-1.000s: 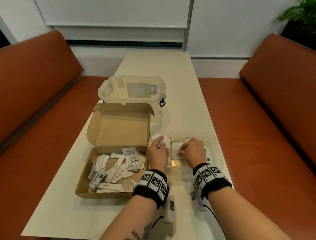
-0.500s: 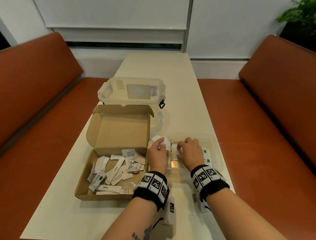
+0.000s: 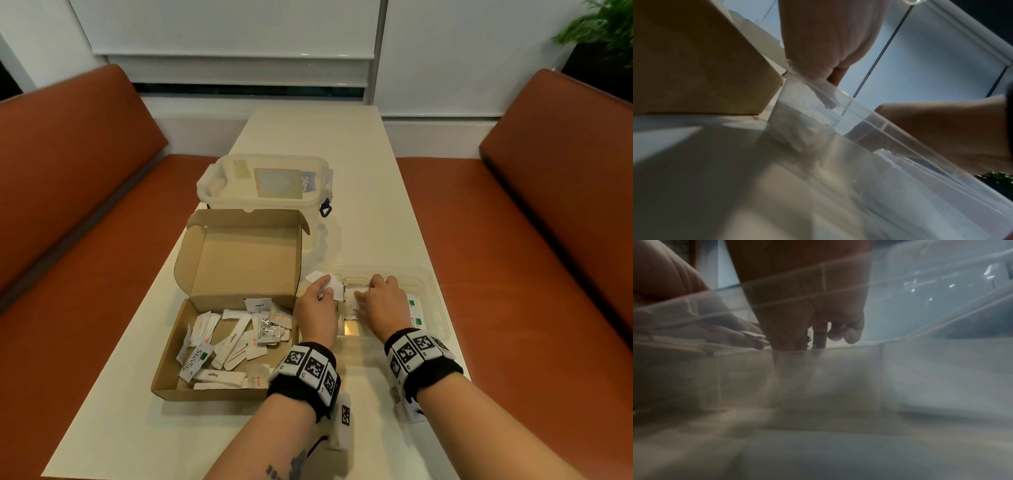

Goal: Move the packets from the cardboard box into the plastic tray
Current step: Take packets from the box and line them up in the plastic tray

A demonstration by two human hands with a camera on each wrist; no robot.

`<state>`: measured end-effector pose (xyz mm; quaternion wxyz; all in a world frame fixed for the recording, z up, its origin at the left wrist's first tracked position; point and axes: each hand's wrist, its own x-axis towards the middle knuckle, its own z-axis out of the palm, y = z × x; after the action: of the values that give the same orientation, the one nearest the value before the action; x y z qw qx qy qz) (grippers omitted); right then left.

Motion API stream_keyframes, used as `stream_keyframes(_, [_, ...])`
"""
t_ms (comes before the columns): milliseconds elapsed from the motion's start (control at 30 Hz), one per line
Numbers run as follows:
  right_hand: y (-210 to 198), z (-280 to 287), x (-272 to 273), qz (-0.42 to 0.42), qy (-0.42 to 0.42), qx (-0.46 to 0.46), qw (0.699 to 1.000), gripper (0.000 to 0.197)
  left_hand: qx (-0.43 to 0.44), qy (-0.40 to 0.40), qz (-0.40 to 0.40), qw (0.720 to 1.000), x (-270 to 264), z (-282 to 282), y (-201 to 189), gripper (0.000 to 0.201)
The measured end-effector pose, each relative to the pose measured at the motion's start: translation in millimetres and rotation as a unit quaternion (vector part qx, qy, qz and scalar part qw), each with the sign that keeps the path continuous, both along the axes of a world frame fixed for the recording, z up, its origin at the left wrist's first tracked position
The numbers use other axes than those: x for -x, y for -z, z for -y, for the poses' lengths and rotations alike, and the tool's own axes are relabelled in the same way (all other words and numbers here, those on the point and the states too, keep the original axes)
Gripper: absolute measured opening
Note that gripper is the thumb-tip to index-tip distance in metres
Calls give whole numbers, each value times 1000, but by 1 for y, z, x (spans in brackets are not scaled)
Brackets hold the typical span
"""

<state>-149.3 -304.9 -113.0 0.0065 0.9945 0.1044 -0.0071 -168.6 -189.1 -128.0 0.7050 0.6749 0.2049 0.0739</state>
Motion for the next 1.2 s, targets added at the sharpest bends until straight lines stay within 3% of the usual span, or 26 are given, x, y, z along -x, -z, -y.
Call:
stream_keyframes(167, [2,3,1,18,43,-186,981,29,10,-1,2,1000,1,0,-3,36])
stream_keyframes(300, [-3,-5,7,9,84,-404,911,19,20,15,14,1000,3,0,-6,39])
stream_keyframes(433, [-8,-10,9,-35,108,-495,862,22,42,33,26,998,5,-2,-10,42])
stream_keyframes(633, [-7,-7,9,-50,105,-520,846,16,104,40,30,993,6,0,-11,33])
stream_keyframes(767, [-9,-3,11,-80,121,-569,810,16,135,27,28,990,4,-3,-15,22])
stream_keyframes(867, [-11,3,14,-89,127,-577,802,20,167,5,3,986,3,-2,-16,20])
stream_keyframes(967, [-14,11,15,-80,129,-585,797,18,118,2,9,993,4,-1,-14,19])
stream_keyframes(1067, [-16,22,14,-45,153,-566,809,12,42,3,5,999,4,0,-9,22])
stream_keyframes(1133, [-15,27,14,-22,178,-532,827,2,29,-13,1,999,4,0,-9,25])
stream_keyframes(1200, [-10,27,14,-18,190,-487,852,7,39,-24,5,999,5,0,-10,25])
